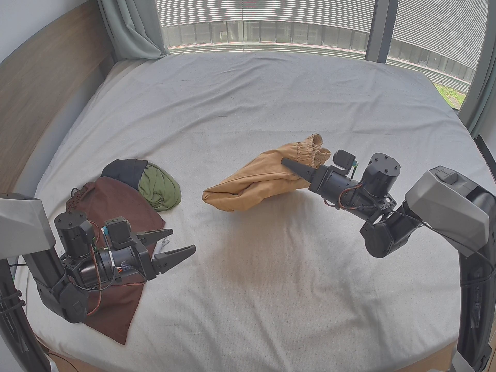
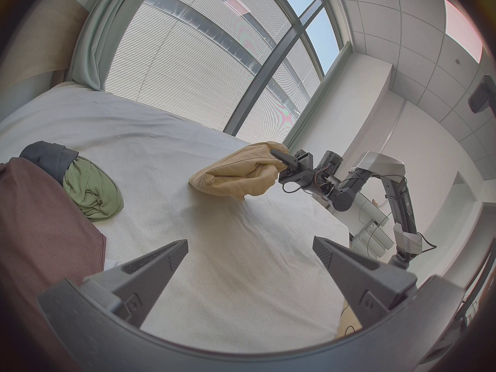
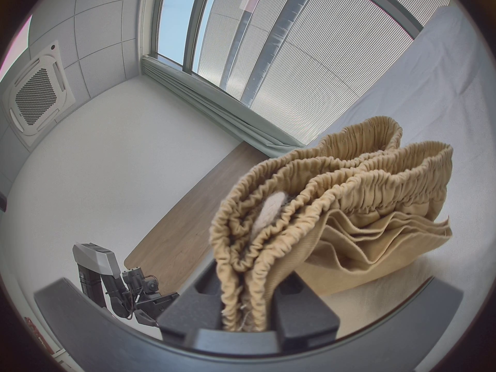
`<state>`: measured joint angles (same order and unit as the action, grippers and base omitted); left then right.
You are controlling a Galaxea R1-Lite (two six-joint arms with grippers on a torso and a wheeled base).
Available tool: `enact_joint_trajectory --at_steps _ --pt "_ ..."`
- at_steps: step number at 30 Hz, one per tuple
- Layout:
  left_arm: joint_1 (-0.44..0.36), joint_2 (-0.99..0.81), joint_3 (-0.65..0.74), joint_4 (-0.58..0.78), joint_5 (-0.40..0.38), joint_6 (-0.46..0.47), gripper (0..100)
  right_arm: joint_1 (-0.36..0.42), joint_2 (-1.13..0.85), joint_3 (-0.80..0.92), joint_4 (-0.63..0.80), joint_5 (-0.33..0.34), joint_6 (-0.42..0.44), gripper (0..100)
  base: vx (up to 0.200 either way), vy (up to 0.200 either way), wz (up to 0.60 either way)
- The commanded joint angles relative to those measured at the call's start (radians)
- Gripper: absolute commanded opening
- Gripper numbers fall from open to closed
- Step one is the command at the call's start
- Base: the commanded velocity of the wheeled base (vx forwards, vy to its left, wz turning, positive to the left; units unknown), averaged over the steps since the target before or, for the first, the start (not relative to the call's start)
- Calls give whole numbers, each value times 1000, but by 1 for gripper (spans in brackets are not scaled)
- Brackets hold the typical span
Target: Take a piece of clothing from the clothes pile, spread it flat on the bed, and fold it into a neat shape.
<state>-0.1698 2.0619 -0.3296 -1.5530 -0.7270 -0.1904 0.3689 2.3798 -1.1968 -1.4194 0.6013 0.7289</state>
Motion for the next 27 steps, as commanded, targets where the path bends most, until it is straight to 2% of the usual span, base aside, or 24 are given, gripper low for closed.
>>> enact_joint_trajectory --at_steps 1,6,10,15,21,27 --pt "1 3 0 -1 0 -1 100 -12 65 -30 -7 3 0 0 0 0 0" --pt "1 1 0 -1 0 -1 100 -19 78 -46 -10 5 0 0 0 0 0" --pt "0 6 0 -1 0 -1 100 -45 78 -79 -4 49 1 0 0 0 0" --pt "0 7 0 -1 0 -1 100 -53 78 -142 5 51 4 0 0 0 0" --pt "-2 10 3 -1 -2 -1 100 -61 82 -242 11 49 55 0 0 0 0" --pt "-2 12 1 -1 -2 -1 100 -67 96 -379 123 37 64 0 0 0 0"
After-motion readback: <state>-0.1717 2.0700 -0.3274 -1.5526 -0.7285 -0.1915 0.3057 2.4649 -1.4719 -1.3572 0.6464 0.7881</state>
